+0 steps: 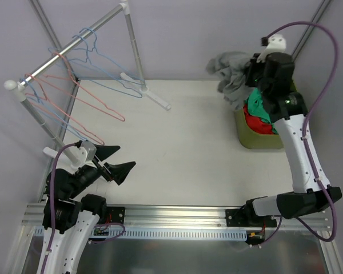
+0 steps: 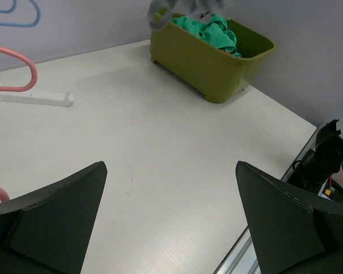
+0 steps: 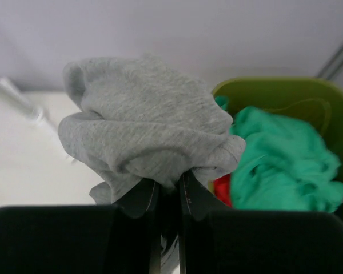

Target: Remove the tank top from the hanger

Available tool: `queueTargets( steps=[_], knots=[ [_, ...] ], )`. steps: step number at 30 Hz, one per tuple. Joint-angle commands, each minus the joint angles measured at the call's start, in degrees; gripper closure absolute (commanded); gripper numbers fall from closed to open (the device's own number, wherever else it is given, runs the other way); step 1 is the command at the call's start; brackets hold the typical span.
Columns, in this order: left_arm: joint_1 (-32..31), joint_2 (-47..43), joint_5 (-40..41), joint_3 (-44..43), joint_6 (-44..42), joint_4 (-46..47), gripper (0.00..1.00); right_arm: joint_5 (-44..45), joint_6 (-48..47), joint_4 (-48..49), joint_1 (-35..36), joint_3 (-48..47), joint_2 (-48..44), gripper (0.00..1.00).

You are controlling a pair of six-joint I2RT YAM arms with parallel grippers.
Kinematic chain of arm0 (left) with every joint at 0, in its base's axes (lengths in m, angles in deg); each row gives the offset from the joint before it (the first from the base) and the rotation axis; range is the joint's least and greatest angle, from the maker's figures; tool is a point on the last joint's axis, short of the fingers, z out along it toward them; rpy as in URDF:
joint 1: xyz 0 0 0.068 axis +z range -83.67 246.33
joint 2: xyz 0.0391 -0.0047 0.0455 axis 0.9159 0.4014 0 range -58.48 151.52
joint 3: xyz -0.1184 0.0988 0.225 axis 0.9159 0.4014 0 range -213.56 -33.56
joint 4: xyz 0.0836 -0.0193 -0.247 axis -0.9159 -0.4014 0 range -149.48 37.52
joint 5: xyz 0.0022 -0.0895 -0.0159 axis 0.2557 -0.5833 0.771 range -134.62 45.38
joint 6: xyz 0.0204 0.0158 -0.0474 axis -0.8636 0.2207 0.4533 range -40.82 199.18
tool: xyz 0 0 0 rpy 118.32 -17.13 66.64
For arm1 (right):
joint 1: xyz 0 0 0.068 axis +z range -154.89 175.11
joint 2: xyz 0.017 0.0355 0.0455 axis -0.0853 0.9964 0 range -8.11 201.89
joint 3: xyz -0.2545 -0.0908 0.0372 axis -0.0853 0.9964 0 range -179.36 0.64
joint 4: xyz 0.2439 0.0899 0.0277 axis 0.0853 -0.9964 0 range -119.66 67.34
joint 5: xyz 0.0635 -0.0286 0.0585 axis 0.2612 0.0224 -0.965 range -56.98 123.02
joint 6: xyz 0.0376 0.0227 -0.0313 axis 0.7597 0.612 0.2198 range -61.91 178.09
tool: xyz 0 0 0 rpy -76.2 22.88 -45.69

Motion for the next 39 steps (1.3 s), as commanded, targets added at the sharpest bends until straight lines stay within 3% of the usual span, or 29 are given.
queueTargets(
  steps=[1,4,7,10,17,22,27,34,37,38,39],
  knots=[
    [-0.3,0.9,0.8,-0.4,-1.3,0.9,0.01,-4.9,-1.5,-2.6,-10.7,-11.1,2.7,1.00],
    [-0.1,1.2,0.9,-0.4,-1.5,0.6,0.01,-7.0,-0.6,-4.7,-17.1,-20.3,6.5,1.00],
    [-0.2,0.9,0.5,-0.3,-1.3,0.5,0.01,-8.8,0.1,-5.5,-20.6,-22.5,9.0,1.00],
    [-0.2,1.0,0.7,-0.5,-1.3,0.6,0.01,-10.7,1.7,-5.5,-24.0,-18.6,11.0,1.00],
    [-0.1,1.2,0.7,-0.4,-1.1,0.4,0.01,-12.0,9.4,-0.5,-28.3,1.0,19.2,1.00],
    [-0.2,1.7,0.6,-0.4,-1.1,0.3,0.01,-16.3,13.0,-1.9,-30.2,2.1,31.0,1.00],
    [-0.2,2.4,0.7,-0.5,-1.1,0.2,0.02,-16.9,13.7,-3.7,-30.5,1.1,36.9,1.00],
    [-0.2,3.1,1.6,-0.5,-0.9,-0.1,0.01,-17.1,13.8,-4.8,-30.7,1.0,31.5,0.98],
    [-0.2,3.6,2.8,-0.6,-0.7,-0.6,0.01,-16.5,13.9,-5.6,-30.8,-0.3,25.9,0.51],
    [-0.1,3.8,3.2,-0.7,-0.7,-0.8,0.01,-16.1,13.9,-6.1,-30.8,-2.0,24.7,0.29],
    [-0.1,4.3,4.1,-0.8,-0.7,-0.9,0.01,-15.7,13.8,-6.9,-30.8,-3.1,23.7,0.24]
  ],
)
